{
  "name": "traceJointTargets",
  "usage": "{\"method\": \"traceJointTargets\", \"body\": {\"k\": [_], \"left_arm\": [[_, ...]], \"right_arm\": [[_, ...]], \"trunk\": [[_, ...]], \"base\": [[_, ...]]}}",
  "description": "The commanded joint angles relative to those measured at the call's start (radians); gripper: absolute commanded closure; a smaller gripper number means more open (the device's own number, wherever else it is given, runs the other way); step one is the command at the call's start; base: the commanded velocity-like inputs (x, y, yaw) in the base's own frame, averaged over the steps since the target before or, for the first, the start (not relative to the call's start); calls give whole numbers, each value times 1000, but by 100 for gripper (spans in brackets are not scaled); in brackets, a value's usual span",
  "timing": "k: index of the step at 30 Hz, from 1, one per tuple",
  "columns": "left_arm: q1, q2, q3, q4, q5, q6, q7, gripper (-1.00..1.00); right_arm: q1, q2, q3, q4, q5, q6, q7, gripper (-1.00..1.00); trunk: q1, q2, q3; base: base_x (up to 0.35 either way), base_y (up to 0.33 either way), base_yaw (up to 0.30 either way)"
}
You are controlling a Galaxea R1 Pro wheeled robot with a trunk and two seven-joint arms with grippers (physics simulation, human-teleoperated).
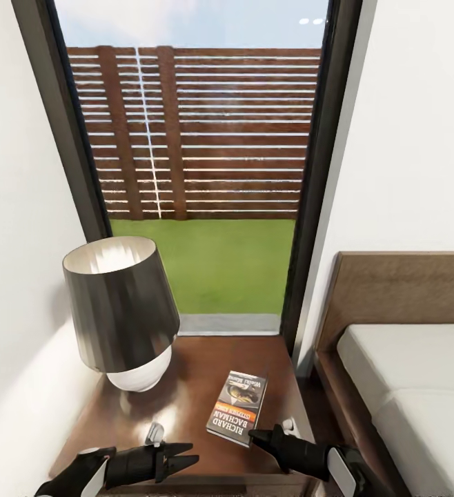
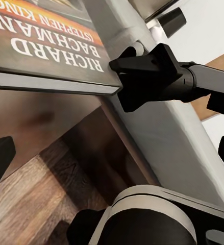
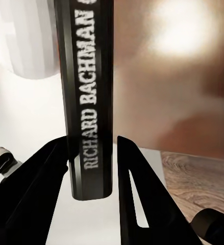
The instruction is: In the bedroom, move the book from the bed onto either nightstand, and place the two sandals side by side next to the bed.
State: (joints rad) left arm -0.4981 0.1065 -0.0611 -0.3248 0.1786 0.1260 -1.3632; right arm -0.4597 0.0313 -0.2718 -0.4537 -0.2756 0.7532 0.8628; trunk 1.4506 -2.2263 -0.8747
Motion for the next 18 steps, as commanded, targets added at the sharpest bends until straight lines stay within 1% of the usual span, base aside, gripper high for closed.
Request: {"method": "traceJointTargets", "body": {"k": [1, 4, 11, 15, 18], "left_arm": [[0, 1, -6, 0, 8, 11, -2, -100], [0, 1, -6, 0, 8, 11, -2, -100], [0, 2, -5, 0, 9, 11, -2, -100], [0, 2, -5, 0, 9, 10, -2, -100], [0, 2, -5, 0, 9, 9, -2, -100]], "right_arm": [[-1, 1, -6, 0, -1, 6, 1, 100], [-1, 1, -6, 0, -1, 6, 1, 100], [-1, 1, -6, 0, -1, 6, 1, 100], [-1, 1, -6, 0, -1, 6, 1, 100], [-1, 1, -6, 0, -1, 6, 2, 100]], "trunk": [[4, -8, -4], [15, -29, -14], [15, -29, -14], [15, -29, -14], [15, -29, -14]], "base": [[0, 0, 0], [0, 0, 0], [1, 0, 0], [169, 36, 0], [73, 17, 0]]}}
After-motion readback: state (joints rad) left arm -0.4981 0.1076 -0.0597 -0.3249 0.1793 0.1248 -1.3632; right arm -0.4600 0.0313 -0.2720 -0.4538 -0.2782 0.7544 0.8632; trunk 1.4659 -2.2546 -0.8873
